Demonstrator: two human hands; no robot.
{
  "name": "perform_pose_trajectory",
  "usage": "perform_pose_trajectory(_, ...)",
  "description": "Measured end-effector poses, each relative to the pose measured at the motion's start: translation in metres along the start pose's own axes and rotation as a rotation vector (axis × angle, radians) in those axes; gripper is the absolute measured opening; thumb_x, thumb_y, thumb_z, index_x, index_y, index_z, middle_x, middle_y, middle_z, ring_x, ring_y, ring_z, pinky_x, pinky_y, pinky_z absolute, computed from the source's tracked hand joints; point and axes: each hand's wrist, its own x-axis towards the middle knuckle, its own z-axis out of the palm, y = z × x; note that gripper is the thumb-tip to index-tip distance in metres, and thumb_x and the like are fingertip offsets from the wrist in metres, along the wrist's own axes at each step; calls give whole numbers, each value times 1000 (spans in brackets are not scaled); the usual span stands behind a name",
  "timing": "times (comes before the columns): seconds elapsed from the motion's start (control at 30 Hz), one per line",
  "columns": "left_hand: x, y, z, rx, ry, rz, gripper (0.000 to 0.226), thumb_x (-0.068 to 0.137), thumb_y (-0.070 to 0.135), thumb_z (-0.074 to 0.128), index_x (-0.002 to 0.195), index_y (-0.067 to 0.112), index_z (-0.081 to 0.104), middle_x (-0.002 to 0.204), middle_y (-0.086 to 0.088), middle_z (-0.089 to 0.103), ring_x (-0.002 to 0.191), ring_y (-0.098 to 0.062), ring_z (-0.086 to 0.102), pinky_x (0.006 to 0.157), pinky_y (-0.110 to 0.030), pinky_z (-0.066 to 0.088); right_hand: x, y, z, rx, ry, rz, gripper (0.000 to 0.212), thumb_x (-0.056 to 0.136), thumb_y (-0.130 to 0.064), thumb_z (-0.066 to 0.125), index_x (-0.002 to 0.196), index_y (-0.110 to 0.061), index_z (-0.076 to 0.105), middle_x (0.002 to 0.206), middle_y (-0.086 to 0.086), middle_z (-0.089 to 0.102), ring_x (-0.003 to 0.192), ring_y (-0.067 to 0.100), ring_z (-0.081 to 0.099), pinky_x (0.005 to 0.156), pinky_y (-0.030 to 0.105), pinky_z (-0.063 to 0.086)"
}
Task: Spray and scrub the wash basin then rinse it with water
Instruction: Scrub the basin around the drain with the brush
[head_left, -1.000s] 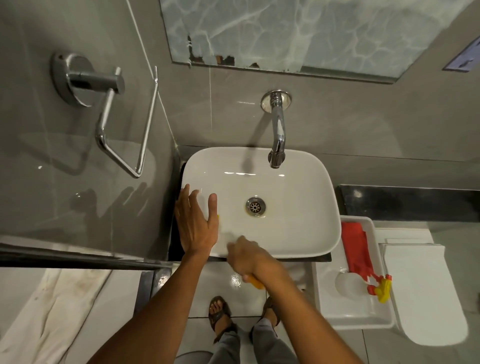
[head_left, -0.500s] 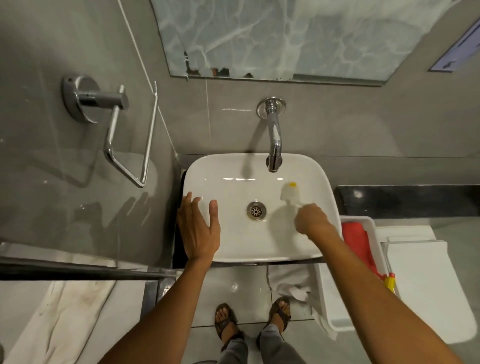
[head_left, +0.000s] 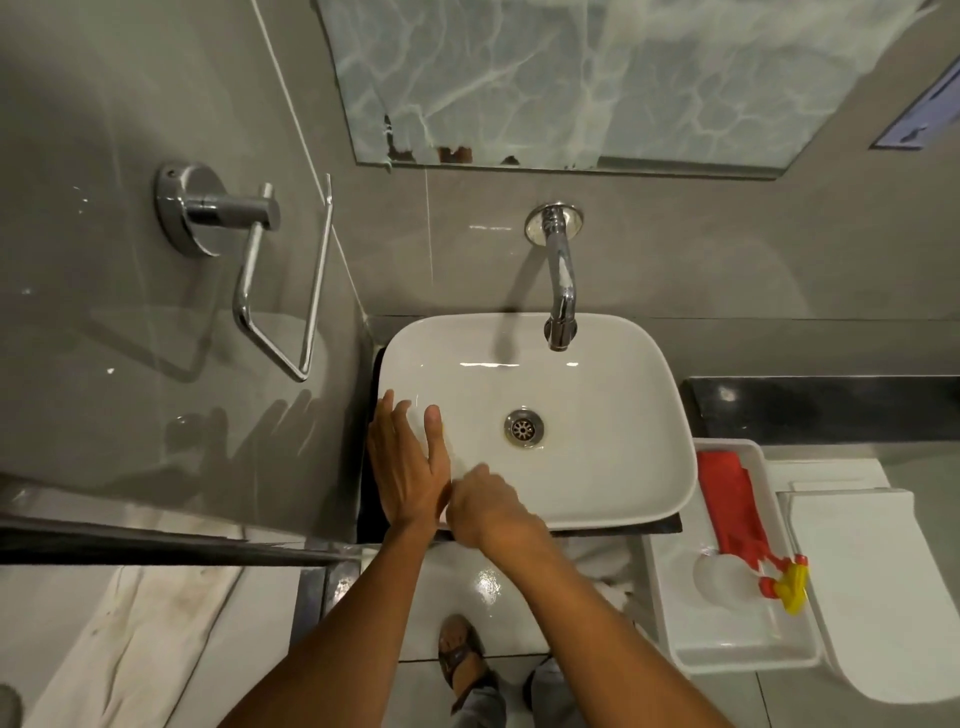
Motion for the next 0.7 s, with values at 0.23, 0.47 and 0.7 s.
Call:
perform_pose_trajectory(0.23,-1,-3,2,-34,19,-46,82,108,73,14,140,13,60,168,-4,45,153,-28,46,129,-49,37,69,8,-69,30,259,79,46,103,-13,47,146,1,41,150,17,51,142,35,51,113,42,43)
perform_pose_trajectory(0.47,-1,0,0,14,3,-13,72,110,67,21,139,14,59,168,-7,44,152,-30,45,126,-51,40,56,122,-109,49,286,301,43,101,-12,51,141,0,45,137,20,60,121,39,66,101,47,57)
perform_pose_trajectory(0.7,-2,-1,3,-14,15,-9,75,109,71,21,139,15,58,167,-6,44,150,-31,47,125,-52,42,11,121,-52,-74,7,185,36,104,-11,43,134,1,58,124,19,61,105,33,70,71,28,49)
